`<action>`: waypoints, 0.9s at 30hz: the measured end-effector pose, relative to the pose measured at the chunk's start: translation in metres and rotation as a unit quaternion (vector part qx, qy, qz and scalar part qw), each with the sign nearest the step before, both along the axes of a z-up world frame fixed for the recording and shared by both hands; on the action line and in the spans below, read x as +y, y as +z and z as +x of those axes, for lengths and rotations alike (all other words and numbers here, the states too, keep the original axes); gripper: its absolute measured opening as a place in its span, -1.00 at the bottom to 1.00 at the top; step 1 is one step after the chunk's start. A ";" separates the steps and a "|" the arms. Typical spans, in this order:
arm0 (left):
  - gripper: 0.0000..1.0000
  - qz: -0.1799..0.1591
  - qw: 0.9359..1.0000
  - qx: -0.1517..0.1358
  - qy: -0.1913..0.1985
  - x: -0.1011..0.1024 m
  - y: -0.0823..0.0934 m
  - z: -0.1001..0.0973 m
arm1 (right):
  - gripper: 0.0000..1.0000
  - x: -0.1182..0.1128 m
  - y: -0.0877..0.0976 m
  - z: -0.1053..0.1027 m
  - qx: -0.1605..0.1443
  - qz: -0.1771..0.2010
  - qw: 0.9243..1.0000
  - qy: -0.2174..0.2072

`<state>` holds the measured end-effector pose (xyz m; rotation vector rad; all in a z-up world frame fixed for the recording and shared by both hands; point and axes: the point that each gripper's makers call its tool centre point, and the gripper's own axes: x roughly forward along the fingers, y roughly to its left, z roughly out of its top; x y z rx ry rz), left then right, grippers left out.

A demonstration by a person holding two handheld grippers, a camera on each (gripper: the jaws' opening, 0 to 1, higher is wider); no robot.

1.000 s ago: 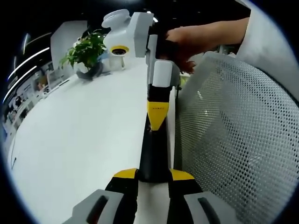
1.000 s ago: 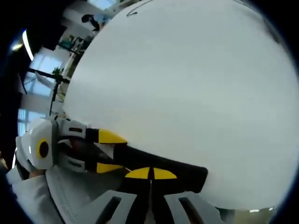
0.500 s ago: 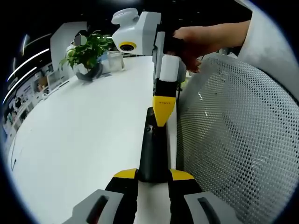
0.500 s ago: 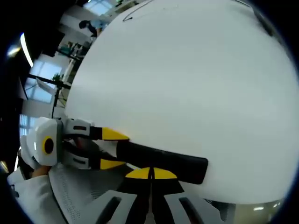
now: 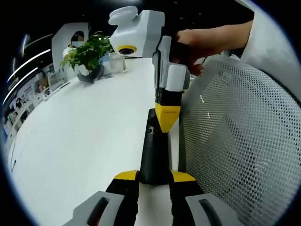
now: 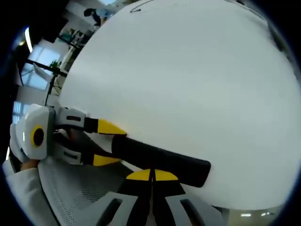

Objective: Press the specified remote control buttons in sequence, fully releasing each button before pressing the next.

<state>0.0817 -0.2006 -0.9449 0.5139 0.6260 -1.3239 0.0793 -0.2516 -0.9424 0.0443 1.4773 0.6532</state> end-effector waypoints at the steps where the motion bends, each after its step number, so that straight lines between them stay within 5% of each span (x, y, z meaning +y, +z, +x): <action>1: -0.51 0.000 1.000 0.000 0.000 0.000 0.000 0.000 | -1.00 0.000 -0.001 -0.002 0.004 -0.005 1.000 0.004; 12: -0.51 -0.002 1.000 0.001 0.000 0.000 0.000 0.000 | -1.00 -0.001 -0.002 -0.001 -0.023 -0.039 0.999 0.030; 27: -0.52 0.003 1.000 -0.005 -0.001 -0.001 0.000 0.001 | -1.00 -0.002 0.000 0.000 -0.071 0.012 0.997 -0.010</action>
